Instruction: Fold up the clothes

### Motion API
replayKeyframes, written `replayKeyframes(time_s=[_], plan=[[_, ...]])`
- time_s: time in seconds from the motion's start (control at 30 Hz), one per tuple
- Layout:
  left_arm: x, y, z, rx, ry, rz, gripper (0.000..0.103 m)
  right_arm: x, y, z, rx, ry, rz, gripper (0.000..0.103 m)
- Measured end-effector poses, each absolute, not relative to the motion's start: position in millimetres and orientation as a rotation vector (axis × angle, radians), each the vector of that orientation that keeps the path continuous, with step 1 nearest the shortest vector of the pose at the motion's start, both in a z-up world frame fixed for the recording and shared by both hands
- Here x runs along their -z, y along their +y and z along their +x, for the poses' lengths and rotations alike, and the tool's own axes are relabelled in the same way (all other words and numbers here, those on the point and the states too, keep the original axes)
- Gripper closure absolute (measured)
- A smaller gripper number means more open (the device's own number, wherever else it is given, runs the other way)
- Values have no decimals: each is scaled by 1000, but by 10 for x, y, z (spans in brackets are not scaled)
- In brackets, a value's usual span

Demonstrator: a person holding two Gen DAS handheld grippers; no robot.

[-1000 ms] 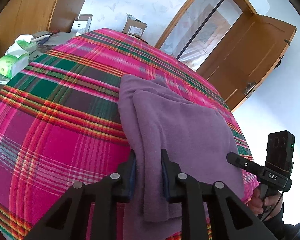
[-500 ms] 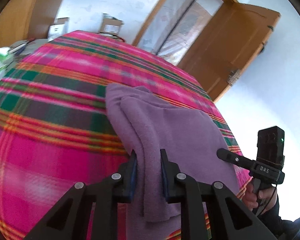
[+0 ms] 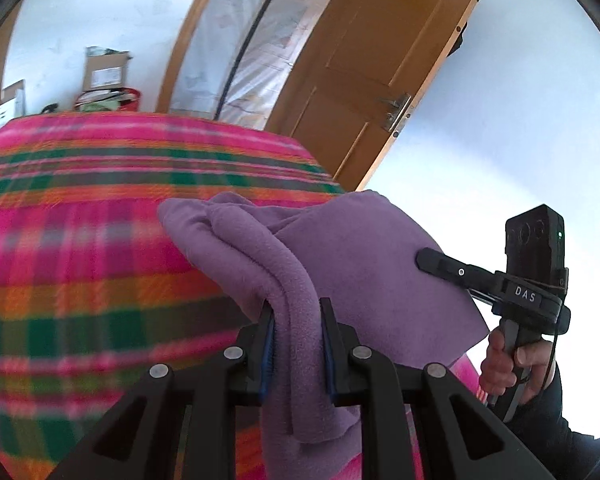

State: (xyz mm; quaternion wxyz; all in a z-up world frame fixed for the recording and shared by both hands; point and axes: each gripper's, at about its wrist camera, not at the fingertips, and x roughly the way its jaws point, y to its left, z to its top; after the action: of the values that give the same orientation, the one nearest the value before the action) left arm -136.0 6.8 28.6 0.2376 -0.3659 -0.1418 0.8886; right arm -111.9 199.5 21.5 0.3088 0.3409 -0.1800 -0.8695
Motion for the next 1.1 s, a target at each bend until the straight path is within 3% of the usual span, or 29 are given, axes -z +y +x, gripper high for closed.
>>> replayKeyframes(time_s=[0.37,0.63,0.67,0.77,0.8,0.93,1.0,1.1], plan=[[-351,623,-2193,-2394,-448,-929,83,-282,2844,-1958,2401,-563,884,80],[188,658,-2444,-2346,-577,-1065,83,87,3152,-2354,2422,-583,1047,79],[242,659,-2428,-2348,-570,-1092,82,162,3171,-2398,2422,-586,1081,77],[295,624,-2344,-2340,-576,-1123,80,201,3215,-2348,2460,-596,1100,56],[286,615,-2304,-2343,-572,-1124,80,181,3227,-2305,2482,-595,1095,54],[136,627,-2149,-2427,-499,-1079,81,68,3239,-2125,2571,-575,1058,57],[22,686,-2050,-2490,-423,-1018,82,-54,3156,-1990,2602,-525,1008,73],[-46,805,-1981,-2505,-329,-956,83,-78,2950,-1881,2625,-392,1038,79]])
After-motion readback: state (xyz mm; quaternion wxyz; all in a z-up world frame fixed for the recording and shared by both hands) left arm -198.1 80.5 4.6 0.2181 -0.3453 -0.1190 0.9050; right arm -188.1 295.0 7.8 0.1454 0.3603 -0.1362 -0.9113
